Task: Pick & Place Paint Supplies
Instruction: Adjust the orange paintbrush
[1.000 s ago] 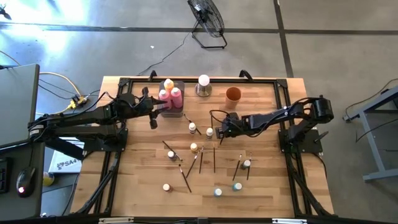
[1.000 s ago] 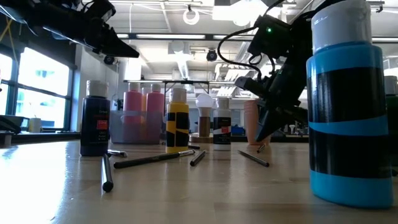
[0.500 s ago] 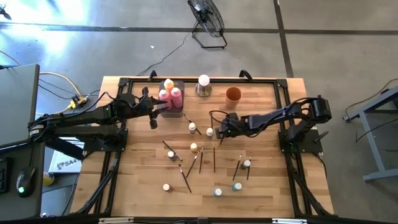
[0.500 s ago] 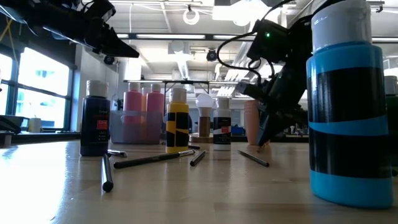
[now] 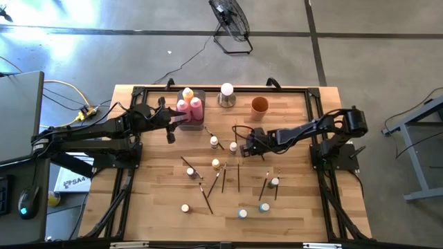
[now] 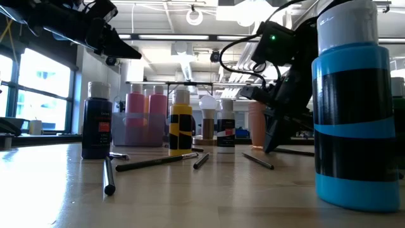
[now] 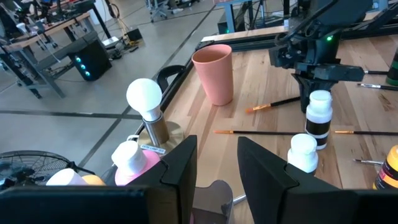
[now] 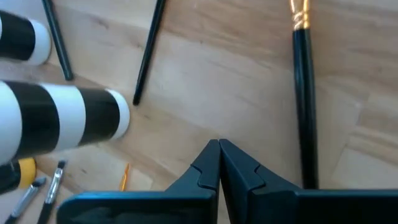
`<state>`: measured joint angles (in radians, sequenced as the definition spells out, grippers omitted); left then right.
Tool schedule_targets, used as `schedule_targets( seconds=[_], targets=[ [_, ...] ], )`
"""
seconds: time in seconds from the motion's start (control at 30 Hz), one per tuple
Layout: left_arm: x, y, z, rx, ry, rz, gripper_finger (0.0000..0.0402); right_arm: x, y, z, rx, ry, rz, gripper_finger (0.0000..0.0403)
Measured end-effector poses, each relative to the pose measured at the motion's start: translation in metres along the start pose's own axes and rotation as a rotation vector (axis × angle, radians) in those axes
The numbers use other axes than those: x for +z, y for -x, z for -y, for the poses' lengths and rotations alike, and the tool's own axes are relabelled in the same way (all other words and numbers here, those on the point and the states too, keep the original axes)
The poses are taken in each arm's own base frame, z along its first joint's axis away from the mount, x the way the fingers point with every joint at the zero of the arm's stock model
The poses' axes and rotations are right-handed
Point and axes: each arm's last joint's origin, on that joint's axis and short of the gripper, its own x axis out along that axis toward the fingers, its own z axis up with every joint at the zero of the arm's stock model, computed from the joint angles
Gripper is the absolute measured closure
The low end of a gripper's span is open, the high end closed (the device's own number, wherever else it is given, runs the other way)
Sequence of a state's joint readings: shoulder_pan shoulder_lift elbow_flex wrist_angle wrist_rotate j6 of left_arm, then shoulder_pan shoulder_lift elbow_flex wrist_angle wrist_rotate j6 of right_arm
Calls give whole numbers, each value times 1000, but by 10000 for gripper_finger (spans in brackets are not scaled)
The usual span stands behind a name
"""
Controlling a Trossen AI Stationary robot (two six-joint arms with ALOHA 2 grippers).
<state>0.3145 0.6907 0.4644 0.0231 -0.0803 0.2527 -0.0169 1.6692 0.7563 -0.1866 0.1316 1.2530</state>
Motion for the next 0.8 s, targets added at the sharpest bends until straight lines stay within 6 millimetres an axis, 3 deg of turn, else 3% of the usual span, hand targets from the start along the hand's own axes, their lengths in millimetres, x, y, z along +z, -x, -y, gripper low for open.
schedule_targets(
  seconds=[0.43, 0.8],
  targets=[
    [0, 0, 0, -1, -1, -5, 291, -7, 5, 6, -67, 64, -63, 401],
    [0, 0, 0, -1, -1, -5, 291, -9, 30, 23, -214, 89, -114, 401]
  ],
)
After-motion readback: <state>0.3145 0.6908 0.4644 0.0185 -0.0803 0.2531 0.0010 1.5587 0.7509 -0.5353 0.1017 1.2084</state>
